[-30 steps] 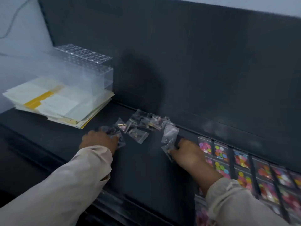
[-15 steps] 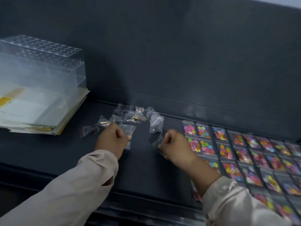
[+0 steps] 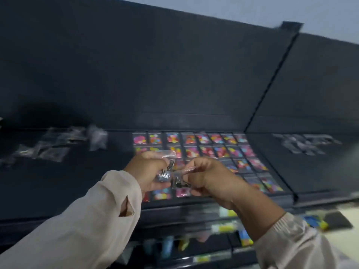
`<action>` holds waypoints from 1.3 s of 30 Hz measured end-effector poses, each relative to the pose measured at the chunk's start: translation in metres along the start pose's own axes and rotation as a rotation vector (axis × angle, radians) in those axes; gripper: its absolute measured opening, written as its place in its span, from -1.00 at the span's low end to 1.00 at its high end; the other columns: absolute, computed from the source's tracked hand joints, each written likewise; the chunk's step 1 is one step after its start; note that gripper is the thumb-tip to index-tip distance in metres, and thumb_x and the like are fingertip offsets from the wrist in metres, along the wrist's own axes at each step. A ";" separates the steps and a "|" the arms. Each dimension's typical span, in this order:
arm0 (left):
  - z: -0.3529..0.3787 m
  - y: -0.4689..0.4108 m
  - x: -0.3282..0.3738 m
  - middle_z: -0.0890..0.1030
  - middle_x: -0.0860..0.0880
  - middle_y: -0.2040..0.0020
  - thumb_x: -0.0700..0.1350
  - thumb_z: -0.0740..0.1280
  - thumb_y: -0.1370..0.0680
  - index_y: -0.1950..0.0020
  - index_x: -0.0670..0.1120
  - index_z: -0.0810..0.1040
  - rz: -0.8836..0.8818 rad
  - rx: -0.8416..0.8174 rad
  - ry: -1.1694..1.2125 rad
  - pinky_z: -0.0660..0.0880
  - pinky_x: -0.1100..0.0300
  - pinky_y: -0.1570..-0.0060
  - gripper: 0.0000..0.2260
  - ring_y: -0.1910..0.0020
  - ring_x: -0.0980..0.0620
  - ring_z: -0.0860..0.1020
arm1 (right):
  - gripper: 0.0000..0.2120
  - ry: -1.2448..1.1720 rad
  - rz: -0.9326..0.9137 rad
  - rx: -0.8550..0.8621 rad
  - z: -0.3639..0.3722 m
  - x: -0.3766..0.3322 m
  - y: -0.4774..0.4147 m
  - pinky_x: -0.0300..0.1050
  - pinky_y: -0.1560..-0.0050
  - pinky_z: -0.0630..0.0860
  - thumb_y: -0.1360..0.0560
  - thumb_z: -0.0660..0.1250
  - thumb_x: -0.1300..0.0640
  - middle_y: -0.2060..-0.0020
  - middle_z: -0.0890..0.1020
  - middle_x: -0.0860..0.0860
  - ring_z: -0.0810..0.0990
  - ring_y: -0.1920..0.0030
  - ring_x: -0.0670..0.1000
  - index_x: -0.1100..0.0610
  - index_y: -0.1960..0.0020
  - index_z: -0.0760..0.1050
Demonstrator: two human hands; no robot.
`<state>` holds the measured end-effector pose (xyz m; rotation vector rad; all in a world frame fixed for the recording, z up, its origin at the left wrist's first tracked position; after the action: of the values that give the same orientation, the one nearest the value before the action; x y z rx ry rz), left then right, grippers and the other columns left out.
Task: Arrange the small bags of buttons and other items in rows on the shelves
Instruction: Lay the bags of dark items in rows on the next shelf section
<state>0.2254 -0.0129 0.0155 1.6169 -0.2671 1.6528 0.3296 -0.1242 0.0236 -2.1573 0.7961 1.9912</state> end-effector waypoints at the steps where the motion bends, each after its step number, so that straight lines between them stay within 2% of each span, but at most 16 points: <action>1: 0.027 0.008 -0.007 0.60 -0.15 -0.01 -0.25 0.37 -0.49 0.02 -0.13 0.54 -0.015 -0.035 0.013 0.57 0.09 0.36 -0.90 0.04 -0.13 0.61 | -0.78 -0.012 0.021 0.008 -0.019 0.008 0.017 -0.23 0.37 0.46 -0.46 0.32 0.36 0.39 0.59 -0.07 0.53 0.41 -0.14 0.07 0.25 0.50; 4: 0.111 0.038 -0.027 0.66 -0.05 0.17 -0.20 0.42 -0.45 0.06 -0.08 0.57 -0.044 -0.216 -0.022 0.52 0.16 0.37 -0.90 0.31 0.01 0.64 | -0.77 -0.001 0.006 0.069 -0.080 0.024 0.066 -0.24 0.36 0.40 -0.45 0.34 0.36 0.35 0.59 -0.03 0.52 0.39 -0.13 0.06 0.25 0.51; 7: 0.185 0.058 -0.050 0.63 -0.06 0.20 -0.32 0.45 -0.39 0.09 -0.09 0.57 -0.038 -0.322 -0.134 0.53 0.18 0.39 -0.82 0.37 0.06 0.61 | -0.83 -0.045 -0.009 0.157 -0.142 0.044 0.111 -0.18 0.32 0.39 -0.41 0.37 0.38 0.29 0.56 0.08 0.49 0.34 -0.03 0.14 0.14 0.49; 9: 0.228 0.067 -0.064 0.58 -0.11 0.22 -0.39 0.41 -0.40 0.09 -0.16 0.53 -0.046 -0.320 -0.164 0.53 0.19 0.40 -0.82 0.37 0.03 0.56 | -0.81 -0.133 0.012 0.217 -0.179 0.059 0.135 -0.16 0.27 0.42 -0.40 0.39 0.37 0.25 0.56 0.12 0.51 0.27 0.03 0.14 0.11 0.46; 13: 0.305 0.074 -0.077 0.54 -0.15 0.24 -0.42 0.33 -0.44 -0.05 -0.25 0.48 -0.064 -0.290 -0.106 0.48 0.24 0.46 -0.78 0.40 -0.01 0.52 | -0.83 -0.400 0.046 0.298 -0.238 0.085 0.173 -0.25 0.38 0.44 -0.44 0.38 0.31 0.33 0.61 0.03 0.55 0.35 -0.06 0.11 0.09 0.44; 16: 0.352 0.068 -0.078 0.55 -0.11 0.26 -0.42 0.31 -0.47 0.09 -0.16 0.44 -0.054 -0.263 -0.068 0.50 0.25 0.46 -0.83 0.39 0.01 0.54 | -0.90 -0.598 0.065 0.272 -0.272 0.100 0.188 -0.25 0.35 0.47 -0.46 0.36 0.25 0.34 0.58 0.02 0.56 0.33 -0.06 0.11 0.13 0.45; 19: 0.393 0.054 -0.080 0.55 -0.12 0.27 -0.42 0.31 -0.48 0.15 -0.14 0.41 -0.045 -0.267 -0.044 0.51 0.28 0.49 -0.81 0.41 0.01 0.54 | -0.91 -0.666 0.073 0.292 -0.305 0.112 0.191 -0.24 0.30 0.50 -0.48 0.34 0.22 0.30 0.61 0.02 0.56 0.30 -0.04 0.09 0.16 0.46; 25: 0.473 0.005 -0.081 0.53 -0.18 0.26 -0.41 0.30 -0.48 0.18 -0.16 0.43 -0.085 -0.332 -0.002 0.52 0.28 0.52 -0.83 0.37 -0.06 0.52 | -0.78 -0.613 0.076 0.460 -0.392 0.123 0.170 -0.24 0.35 0.48 -0.49 0.31 0.28 0.32 0.59 0.06 0.53 0.37 -0.04 0.09 0.30 0.45; 28: 0.511 -0.019 -0.076 0.56 -0.21 0.21 -0.34 0.25 -0.52 0.12 -0.18 0.49 -0.135 -0.348 0.004 0.56 0.18 0.38 -0.90 0.35 -0.06 0.53 | -0.78 -0.623 0.109 0.511 -0.436 0.126 0.161 -0.24 0.38 0.49 -0.50 0.30 0.29 0.30 0.57 0.07 0.54 0.40 -0.05 0.10 0.29 0.41; 31: 0.543 -0.047 -0.066 0.57 -0.15 0.23 -0.33 0.24 -0.54 0.15 -0.16 0.50 -0.128 -0.315 -0.013 0.52 0.12 0.28 -0.88 0.33 -0.03 0.52 | -0.78 -0.603 0.104 0.537 -0.483 0.126 0.152 -0.26 0.39 0.48 -0.53 0.26 0.30 0.40 0.55 0.01 0.53 0.42 -0.07 0.11 0.27 0.41; 34: 0.567 -0.076 -0.061 0.57 -0.10 0.28 -0.31 0.25 -0.54 0.20 -0.12 0.51 -0.066 -0.245 -0.111 0.54 0.17 0.31 -0.84 0.33 -0.01 0.53 | -0.79 -0.540 0.125 0.551 -0.530 0.132 0.141 -0.27 0.37 0.47 -0.54 0.25 0.30 0.44 0.56 -0.01 0.52 0.41 -0.08 0.11 0.25 0.43; 37: 0.592 -0.106 -0.059 0.57 -0.04 0.34 -0.28 0.32 -0.48 0.25 -0.07 0.55 0.120 -0.173 -0.334 0.53 0.17 0.21 -0.84 0.31 -0.02 0.52 | -0.82 -0.382 0.167 0.565 -0.579 0.140 0.126 -0.23 0.29 0.46 -0.53 0.28 0.29 0.42 0.56 -0.02 0.52 0.37 -0.07 0.10 0.23 0.46; 39: 0.612 -0.120 -0.058 0.54 0.03 0.37 -0.27 0.33 -0.47 0.30 -0.04 0.52 0.231 -0.129 -0.453 0.45 0.33 0.32 -0.82 0.36 0.05 0.48 | -0.86 -0.249 0.178 0.579 -0.615 0.144 0.112 -0.24 0.29 0.45 -0.50 0.31 0.28 0.37 0.55 0.01 0.49 0.36 -0.06 0.10 0.18 0.47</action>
<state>0.7545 -0.3489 0.0184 1.9005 -0.7989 1.3774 0.8359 -0.5183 0.0032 -1.5289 1.3510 1.7545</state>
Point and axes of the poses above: each hand's wrist, its own y-axis away from the middle knuckle, its own z-axis out of the palm, x = y × z, the point moved 6 cm from there along -y, towards the middle knuckle
